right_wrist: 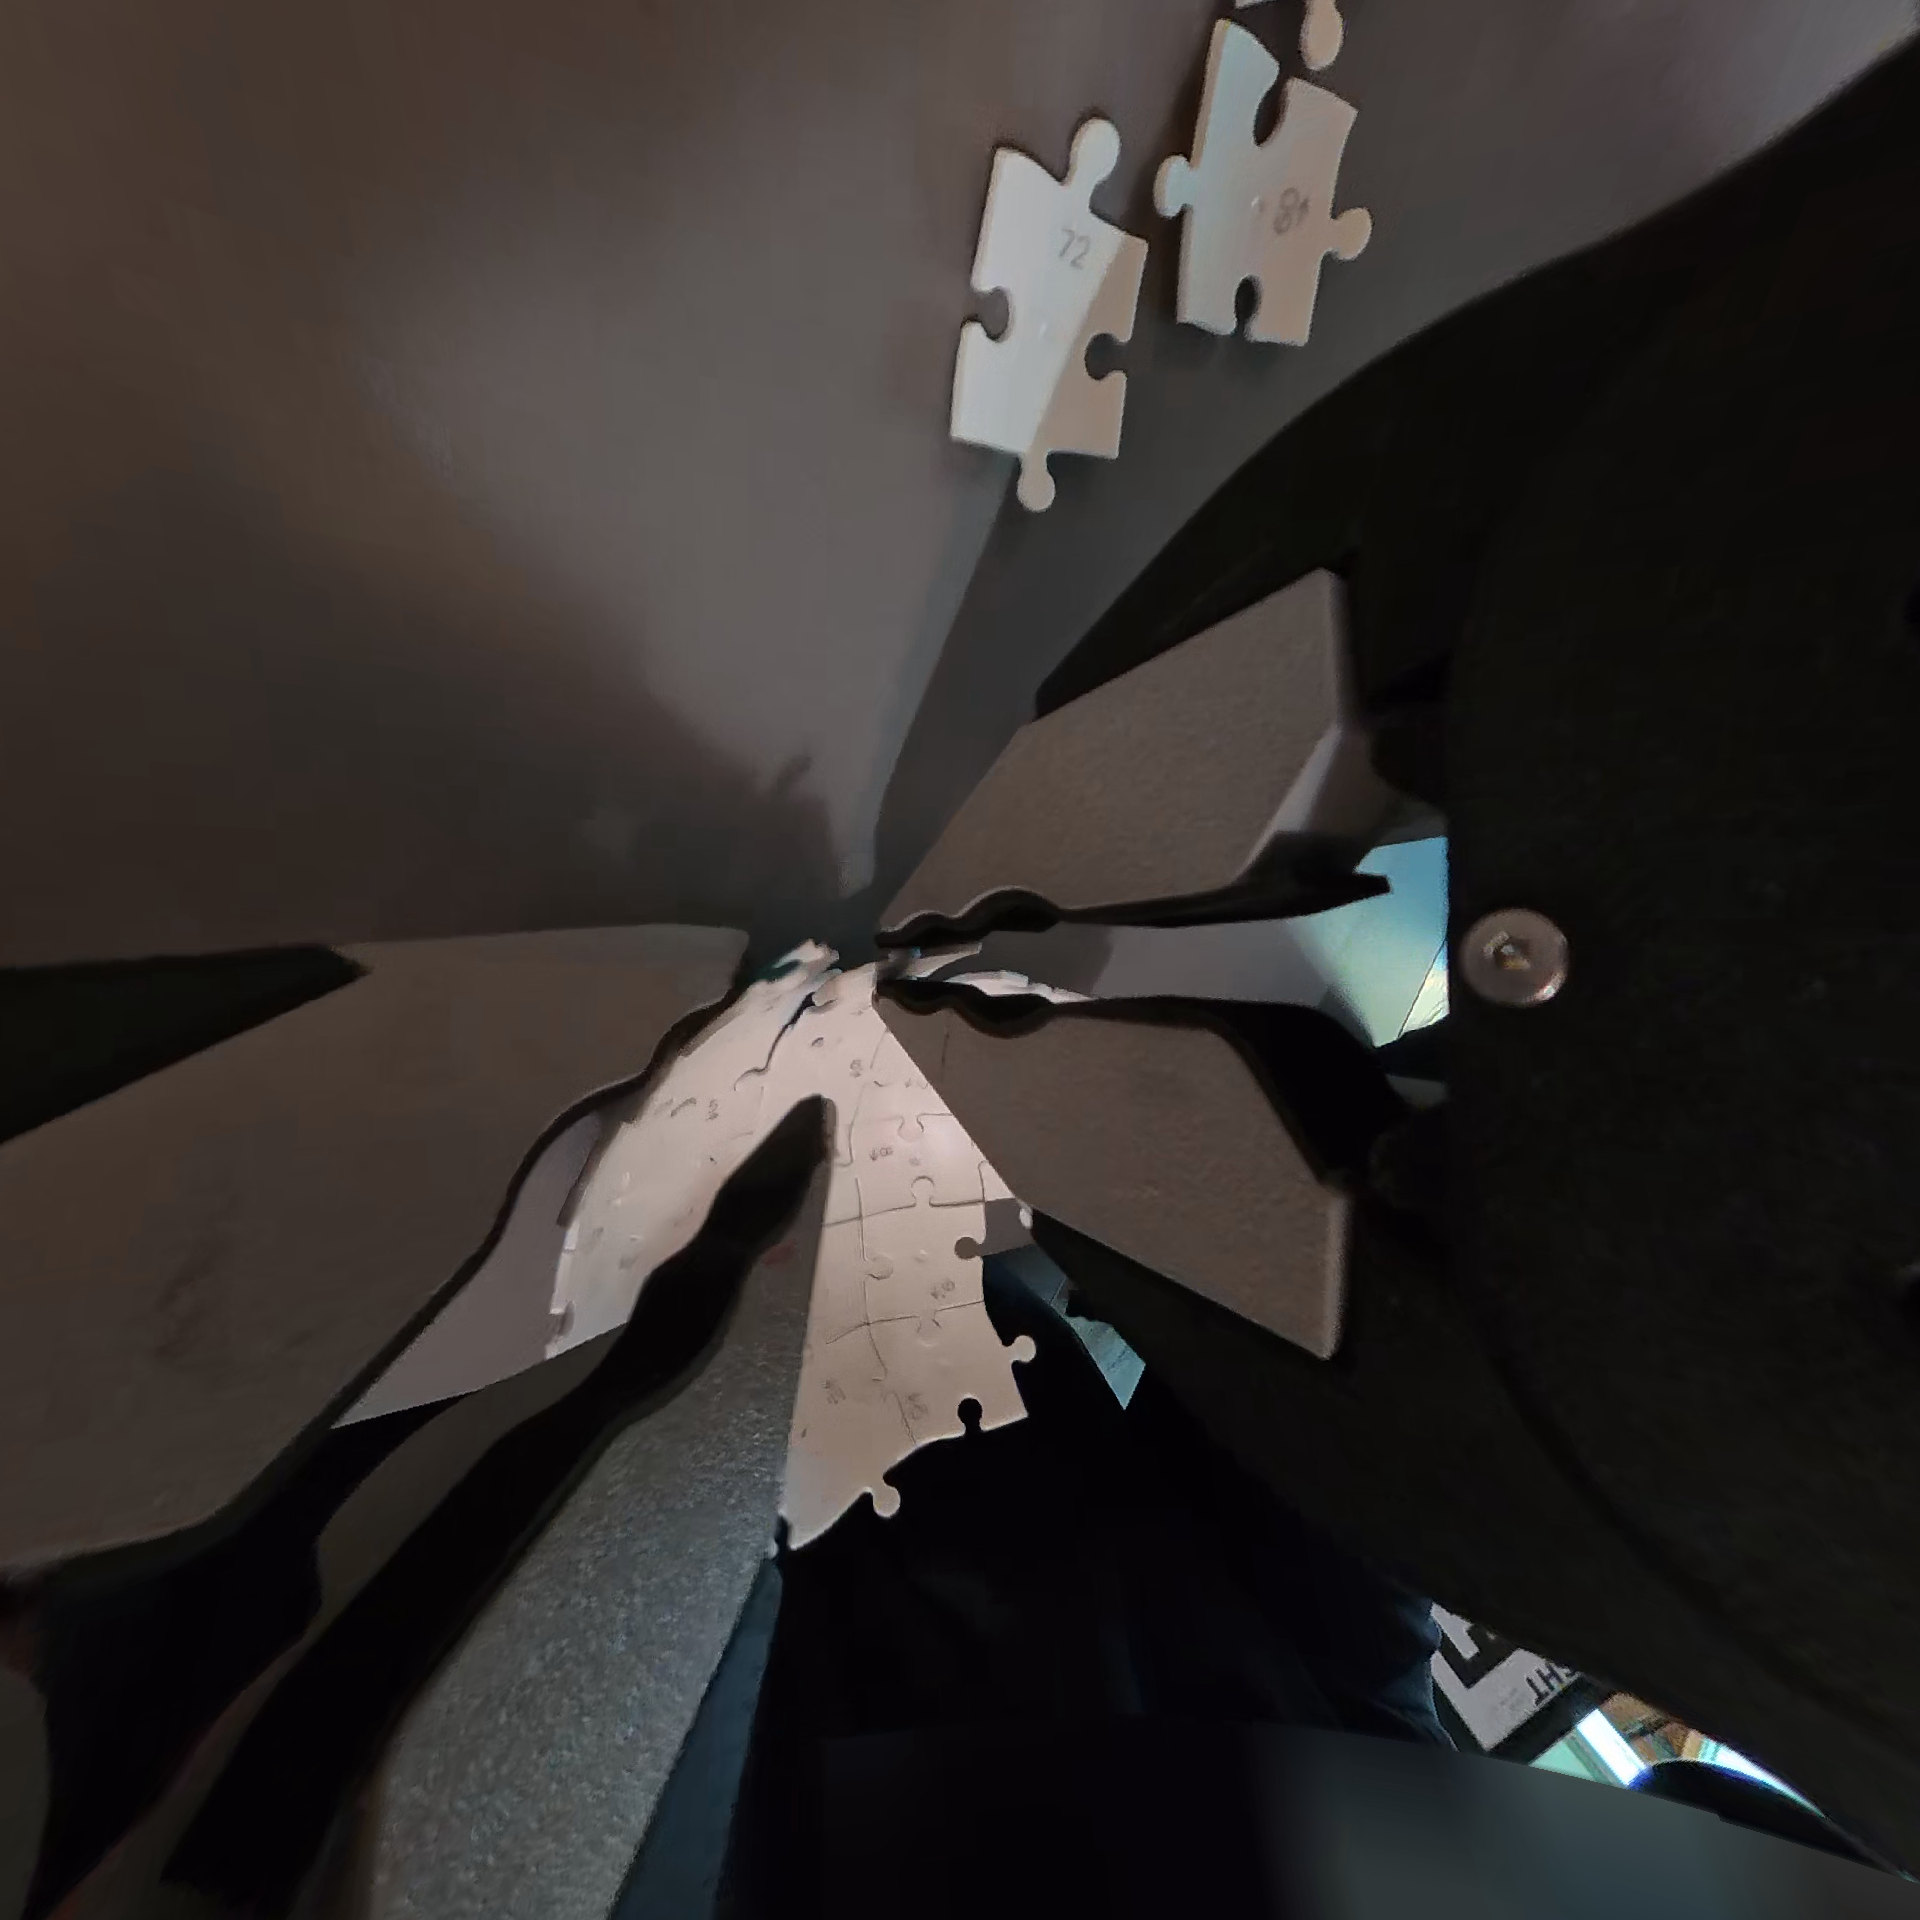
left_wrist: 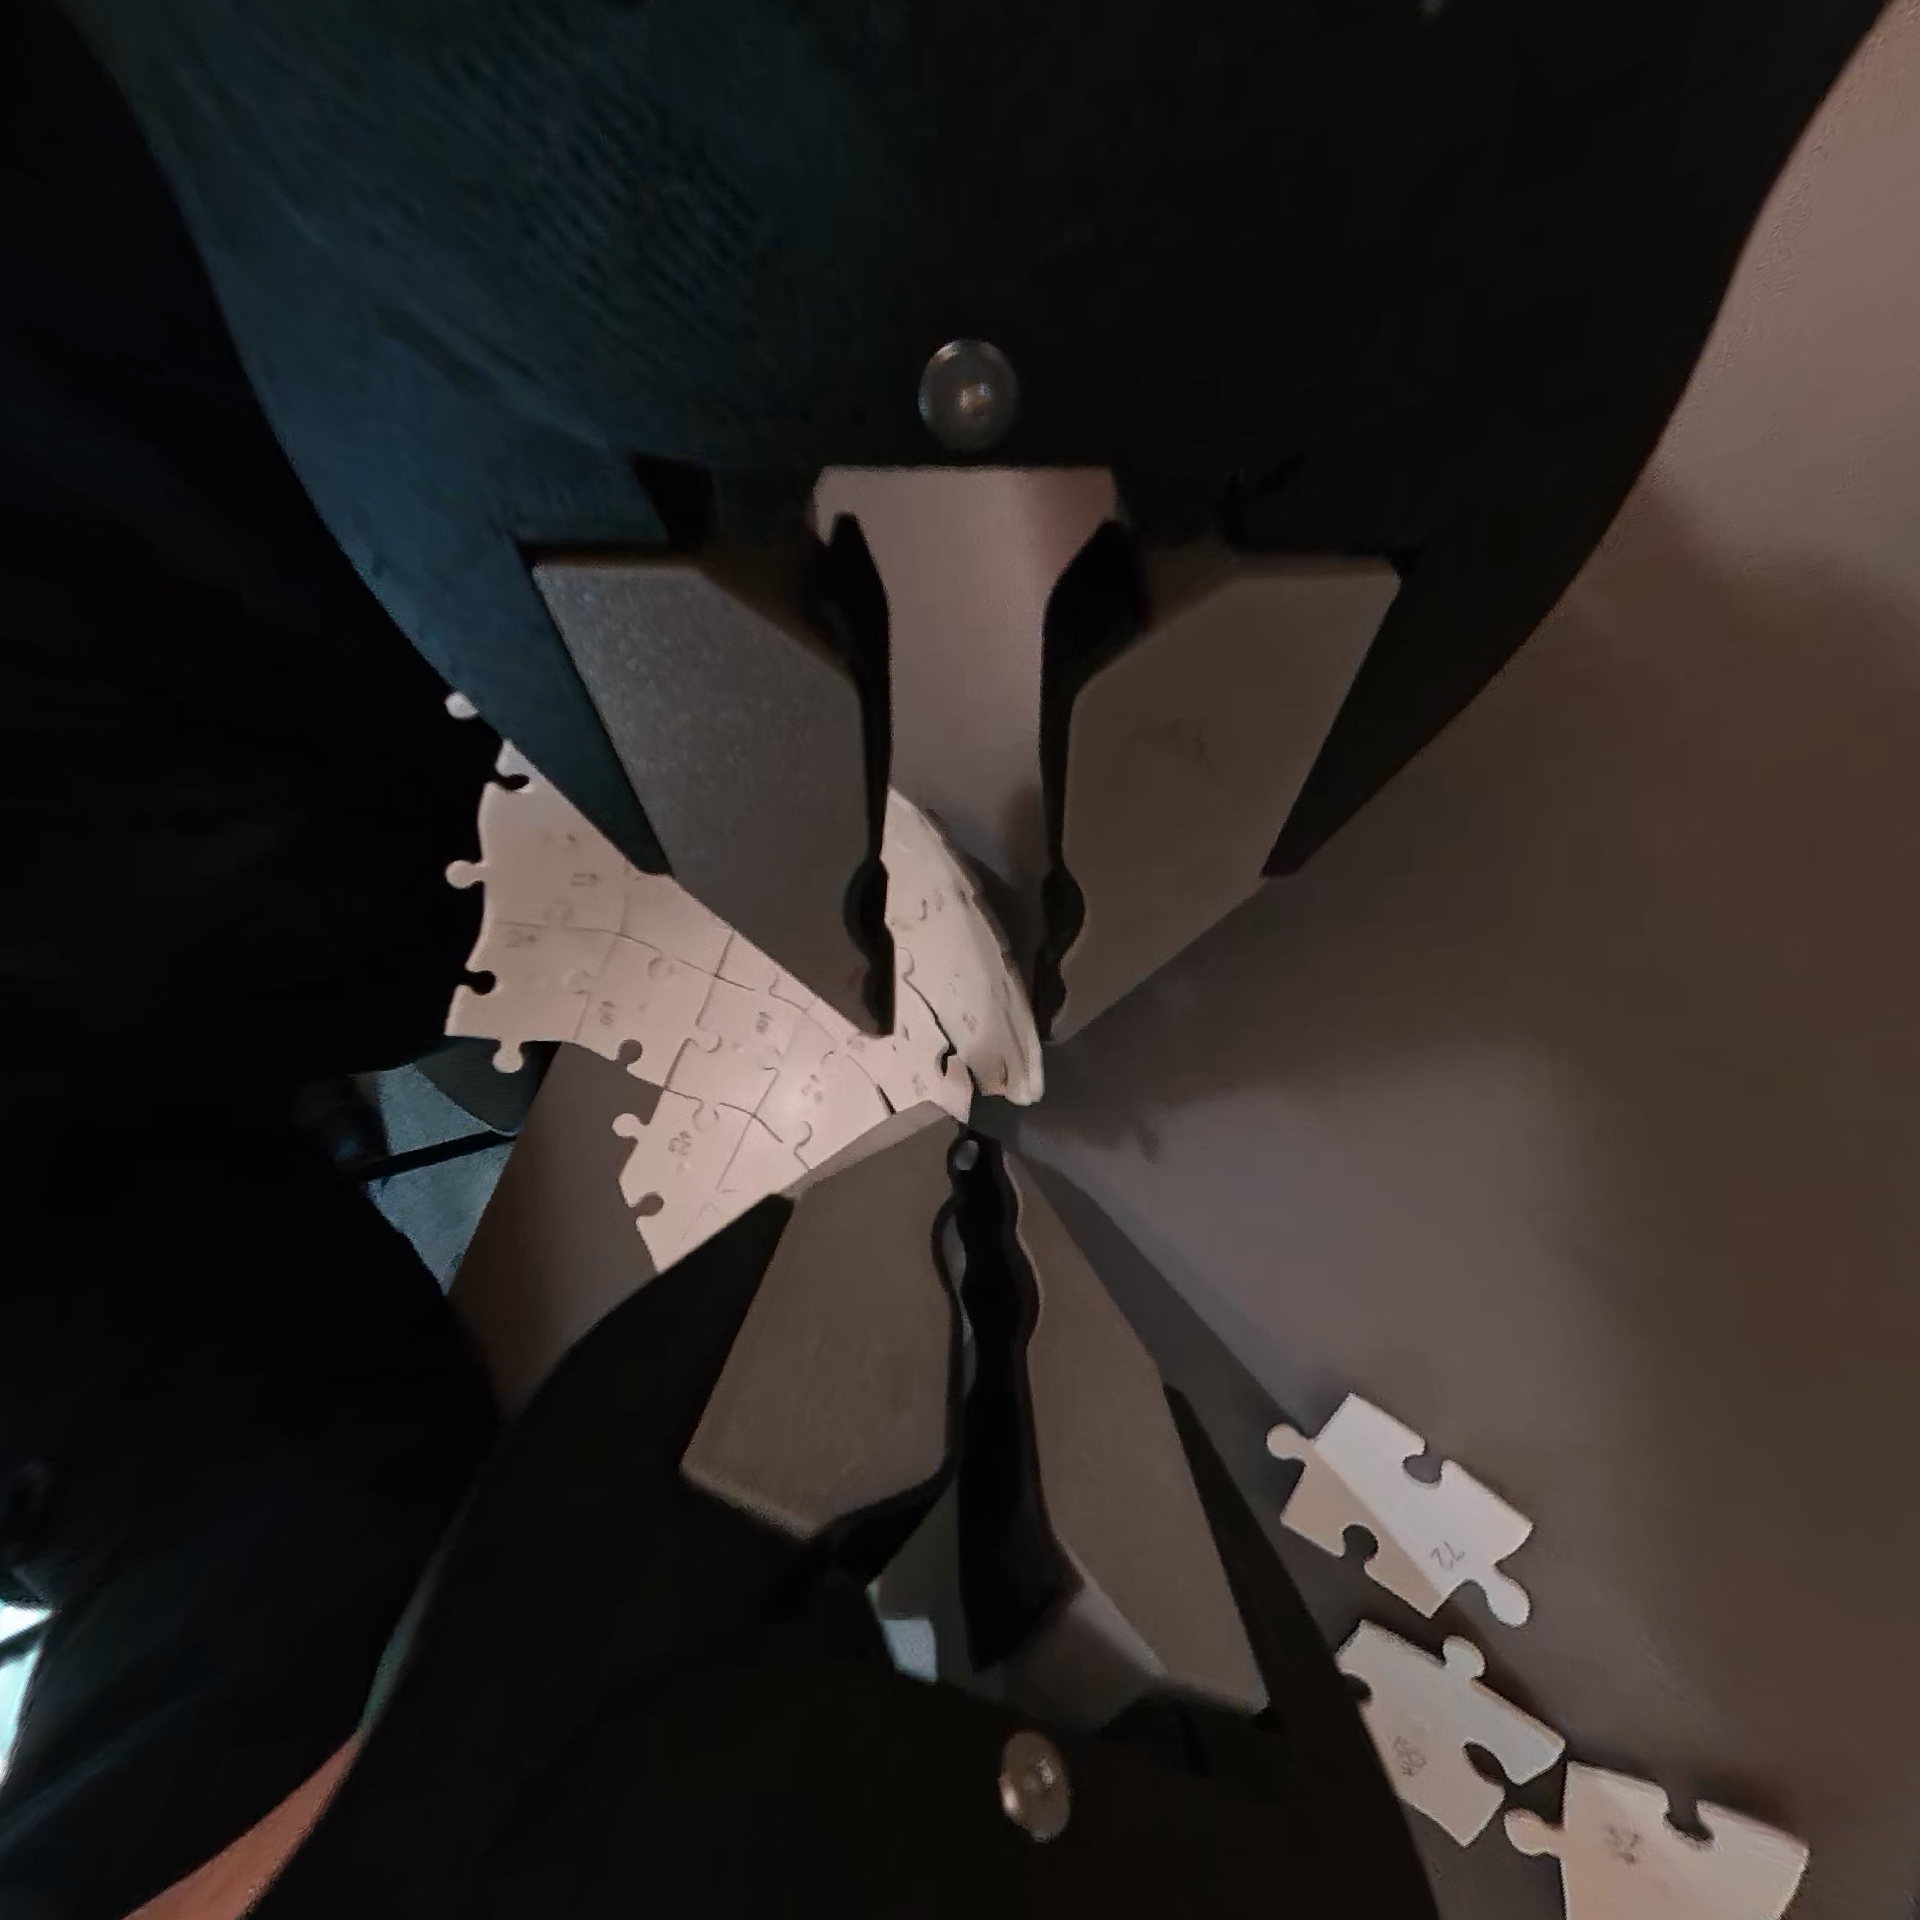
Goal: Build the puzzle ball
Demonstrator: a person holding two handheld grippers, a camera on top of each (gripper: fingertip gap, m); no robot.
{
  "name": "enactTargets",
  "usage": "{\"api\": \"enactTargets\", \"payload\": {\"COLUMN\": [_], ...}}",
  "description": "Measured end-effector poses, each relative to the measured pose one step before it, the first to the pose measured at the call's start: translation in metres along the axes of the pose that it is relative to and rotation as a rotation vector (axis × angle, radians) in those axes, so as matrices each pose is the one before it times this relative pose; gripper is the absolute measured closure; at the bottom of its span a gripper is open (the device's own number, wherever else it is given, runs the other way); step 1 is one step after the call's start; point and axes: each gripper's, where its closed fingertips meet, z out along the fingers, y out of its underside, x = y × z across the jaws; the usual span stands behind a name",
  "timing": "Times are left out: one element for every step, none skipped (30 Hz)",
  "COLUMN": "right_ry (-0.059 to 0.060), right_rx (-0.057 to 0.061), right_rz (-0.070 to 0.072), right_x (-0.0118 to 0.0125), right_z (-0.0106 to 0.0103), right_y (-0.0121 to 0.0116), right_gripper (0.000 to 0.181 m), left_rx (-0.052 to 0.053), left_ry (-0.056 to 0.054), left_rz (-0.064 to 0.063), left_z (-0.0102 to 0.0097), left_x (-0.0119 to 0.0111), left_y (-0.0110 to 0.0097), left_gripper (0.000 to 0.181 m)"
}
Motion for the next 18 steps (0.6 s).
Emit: {"api": "enactTargets", "payload": {"right_ry": [-0.0047, -0.0034, -0.002, -0.0015, -0.0008, 0.002, 0.0013, 0.0001, 0.0012, 0.0007, 0.0017, 0.0042, 0.0072, 0.0101, 0.0137, 0.017, 0.0185, 0.0174], "right_rx": [0.0013, 0.0025, 0.0041, 0.004, 0.0028, 0.0021, 0.0027, 0.0037, 0.0066, 0.009, 0.0105, 0.011, 0.0122, 0.013, 0.0121, 0.0128, 0.0139, 0.0138], "right_rz": [-0.0002, -0.0013, -0.0033, -0.0047, -0.0032, -0.0016, -0.0014, -0.0017, -0.0026, -0.0031, -0.0023, -0.0012, -0.0012, 0.0002, 0.0032, 0.0049, 0.0052, 0.0052], "right_x": [-0.00006, -0.00015, -0.00038, -0.00056, -0.00058, -0.00011, -0.00032, -0.00055, -0.00062, -0.00093, -0.00095, -0.0007, -0.00046, 0.00007, 0.00071, 0.00128, 0.00157, 0.00142], "right_z": [-0.00006, -0.00022, -0.00046, -0.00048, -0.00042, -0.00036, -0.00024, -0.00047, -0.00081, -0.00129, -0.00149, -0.00169, -0.00199, -0.00199, -0.00195, -0.00217, -0.00217, -0.00217], "right_y": [0.00027, -0.00005, -0.00045, -0.00055, -0.00043, -0.00031, -0.00034, -0.00021, -0.00056, -0.00051, -0.0007, -0.00053, -0.0006, -0.00068, -0.0005, -0.00052, -0.00058, -0.00042], "right_gripper": [0.178, 0.179, 0.179, 0.179, 0.179, 0.179, 0.179, 0.179, 0.179, 0.179, 0.18, 0.18, 0.181, 0.181, 0.181, 0.181, 0.181, 0.181], "left_rx": [0.0103, 0.013, 0.0142, 0.013, 0.0126, 0.0088, 0.0072, 0.01, 0.0118, 0.0131, 0.0152, 0.0145, 0.0119, 0.0109, 0.0099, 0.0122, 0.0122, 0.0085], "left_ry": [0.0046, 0.005, 0.0058, 0.0079, 0.0051, 0.004, -0.0024, -0.0041, -0.0022, 0.0, -0.002, -0.0044, -0.0044, -0.004, -0.0043, -0.0047, -0.0072, -0.0112], "left_rz": [-0.0115, -0.0113, -0.0121, -0.0093, -0.006, -0.0058, -0.0011, 0.0039, 0.0021, 0.0016, 0.0028, 0.0036, 0.0032, 0.0022, 0.0018, 0.0016, 0.0054, 0.0124], "left_z": [-0.00047, -0.00064, -0.00097, -0.00085, -0.00093, -0.00059, -0.00047, -0.00068, -0.00088, -0.00121, -0.00149, -0.00142, -0.00133, -0.00117, -0.0008, -0.00063, -0.00055, -0.00021], "left_x": [-0.00055, -0.00035, -0.00013, 0.00025, 0.00004, 0.0002, -0.00043, -0.00007, 0.00046, 0.00076, 0.00039, -0.00013, -0.00025, -0.00051, -0.0008, -0.00073, -0.00086, -0.00109], "left_y": [0.00098, 0.00058, 0.00033, 0.00028, 0.00022, 0.00033, 0.00035, -0.00042, -0.00112, -0.00183, -0.00244, -0.00264, -0.00237, -0.00232, -0.00222, -0.00261, -0.00273, -0.00271], "left_gripper": [0.161, 0.164, 0.167, 0.171, 0.174, 0.175, 0.175, 0.176, 0.176, 0.177, 0.178, 0.178, 0.178, 0.178, 0.177, 0.177, 0.177, 0.177]}}
